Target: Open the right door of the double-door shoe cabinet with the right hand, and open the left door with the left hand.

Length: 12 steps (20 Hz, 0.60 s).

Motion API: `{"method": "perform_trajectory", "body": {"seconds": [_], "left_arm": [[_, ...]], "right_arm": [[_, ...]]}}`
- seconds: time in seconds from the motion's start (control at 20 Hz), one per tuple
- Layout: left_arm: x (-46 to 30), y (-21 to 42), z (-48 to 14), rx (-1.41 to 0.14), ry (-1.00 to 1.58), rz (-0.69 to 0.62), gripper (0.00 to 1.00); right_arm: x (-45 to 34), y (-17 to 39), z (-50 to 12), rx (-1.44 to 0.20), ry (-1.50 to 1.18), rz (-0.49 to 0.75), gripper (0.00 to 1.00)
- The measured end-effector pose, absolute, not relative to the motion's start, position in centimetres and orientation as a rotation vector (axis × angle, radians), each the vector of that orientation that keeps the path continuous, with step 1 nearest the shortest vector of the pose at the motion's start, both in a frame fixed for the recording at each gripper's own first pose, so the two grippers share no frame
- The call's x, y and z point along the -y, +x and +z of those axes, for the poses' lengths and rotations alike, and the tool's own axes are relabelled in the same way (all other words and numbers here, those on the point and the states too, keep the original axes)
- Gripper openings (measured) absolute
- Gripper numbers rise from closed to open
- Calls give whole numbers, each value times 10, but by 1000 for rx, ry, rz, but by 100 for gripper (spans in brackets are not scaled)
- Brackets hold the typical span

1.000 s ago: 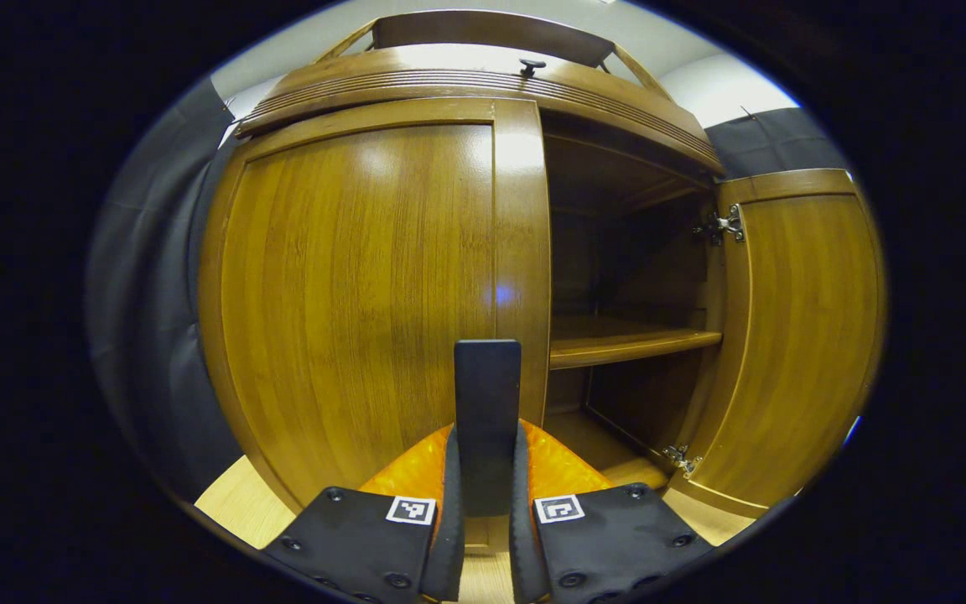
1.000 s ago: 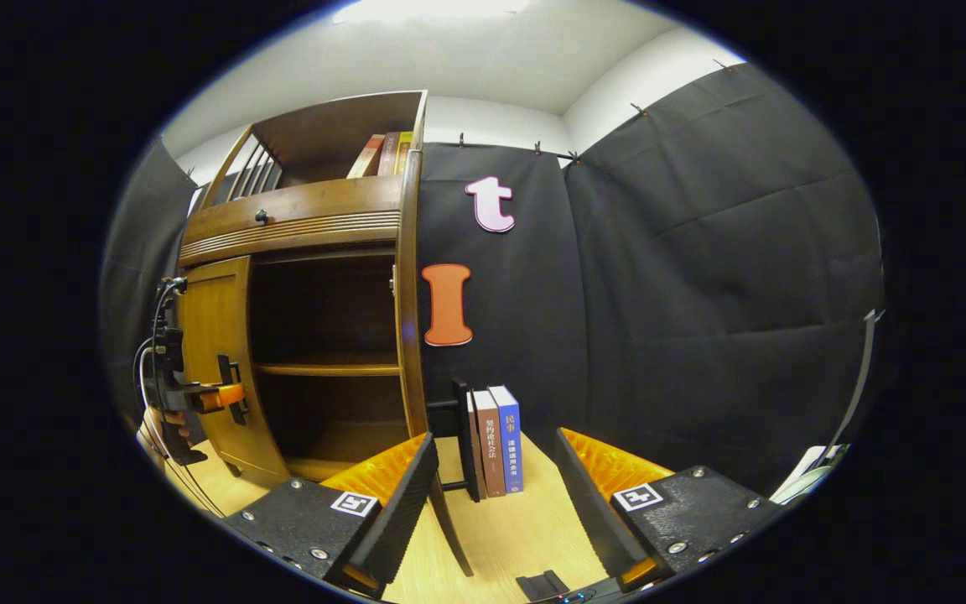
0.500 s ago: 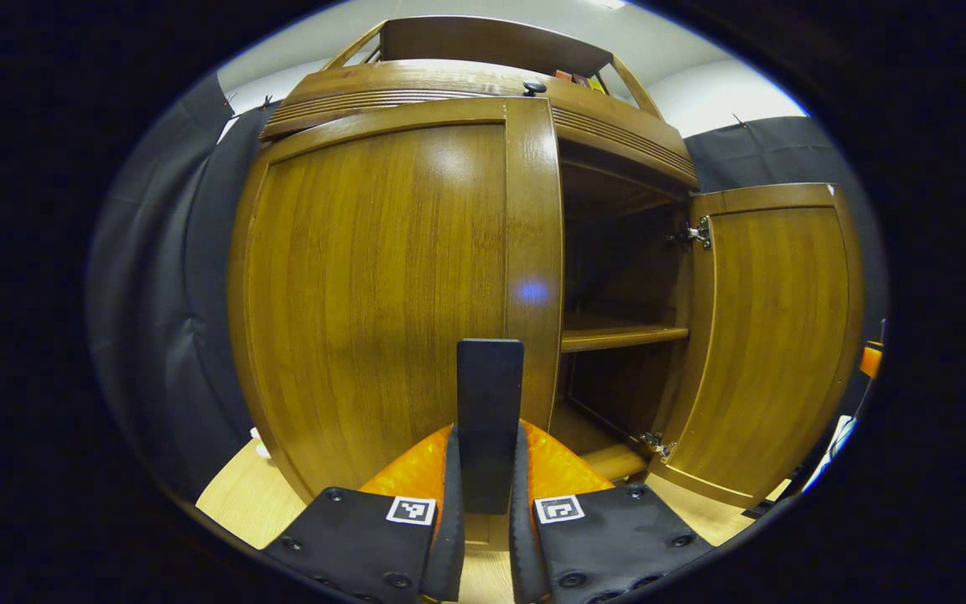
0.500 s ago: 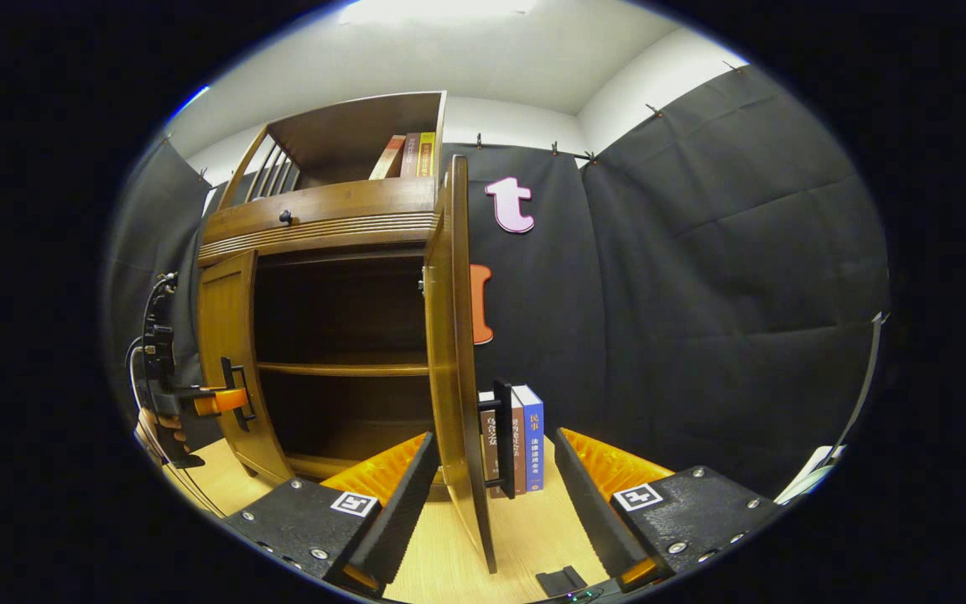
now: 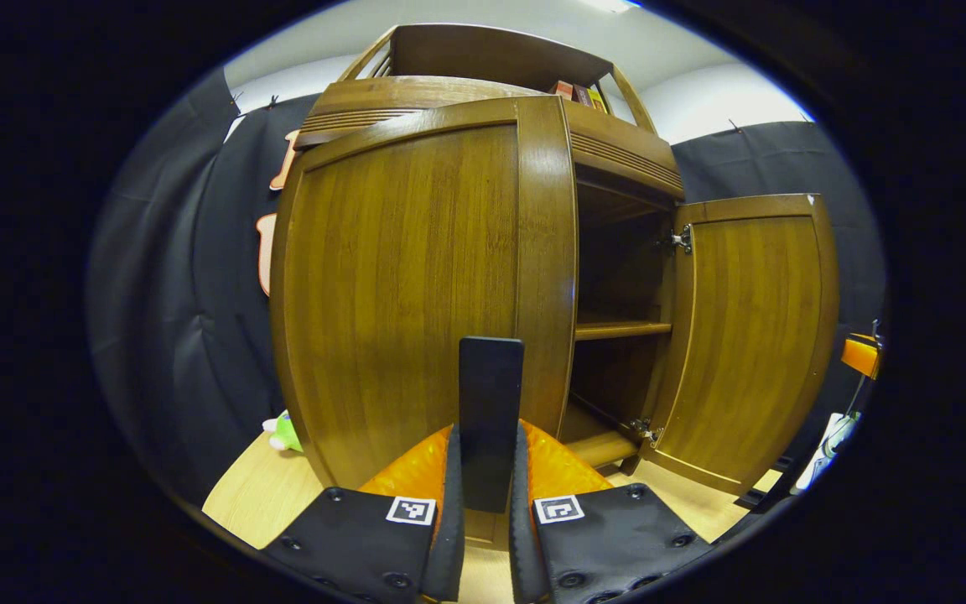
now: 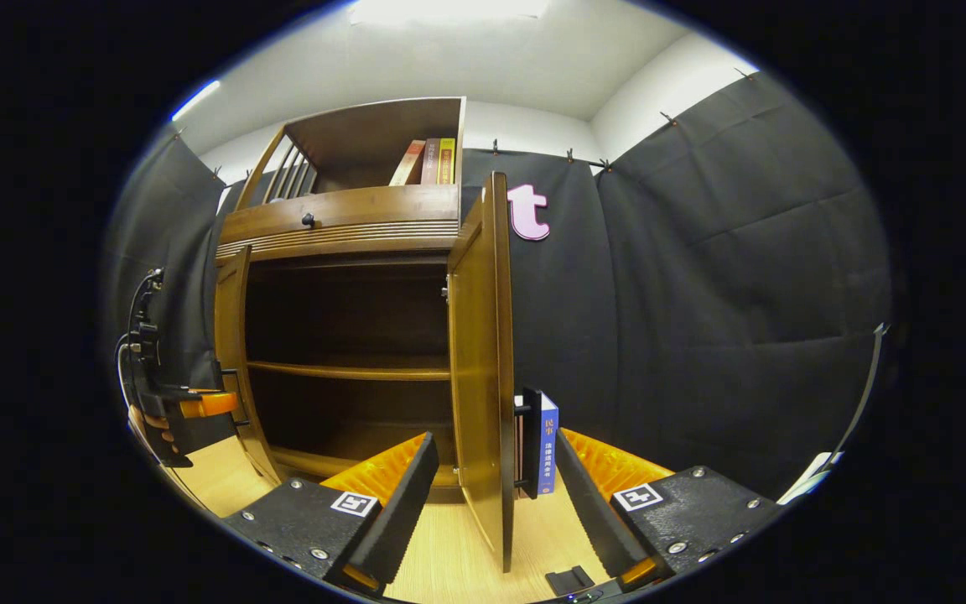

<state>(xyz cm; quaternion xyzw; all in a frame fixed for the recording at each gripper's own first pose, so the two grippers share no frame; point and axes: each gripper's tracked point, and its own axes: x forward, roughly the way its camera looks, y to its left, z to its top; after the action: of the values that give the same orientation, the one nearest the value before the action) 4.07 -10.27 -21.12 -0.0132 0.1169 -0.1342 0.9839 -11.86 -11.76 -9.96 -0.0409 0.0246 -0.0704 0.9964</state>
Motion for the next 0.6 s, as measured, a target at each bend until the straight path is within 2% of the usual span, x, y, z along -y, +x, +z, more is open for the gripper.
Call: {"method": "perform_trajectory", "body": {"seconds": [0.2,0.6], "left_arm": [[86,22,-206,-232,-20,-262,28],[54,-7,-198,-221,-4,-223,30]], "right_arm": [[108,-117,-98,-49,-78,-122,98],[87,-114,-96,-46,-76,-82,98]]}}
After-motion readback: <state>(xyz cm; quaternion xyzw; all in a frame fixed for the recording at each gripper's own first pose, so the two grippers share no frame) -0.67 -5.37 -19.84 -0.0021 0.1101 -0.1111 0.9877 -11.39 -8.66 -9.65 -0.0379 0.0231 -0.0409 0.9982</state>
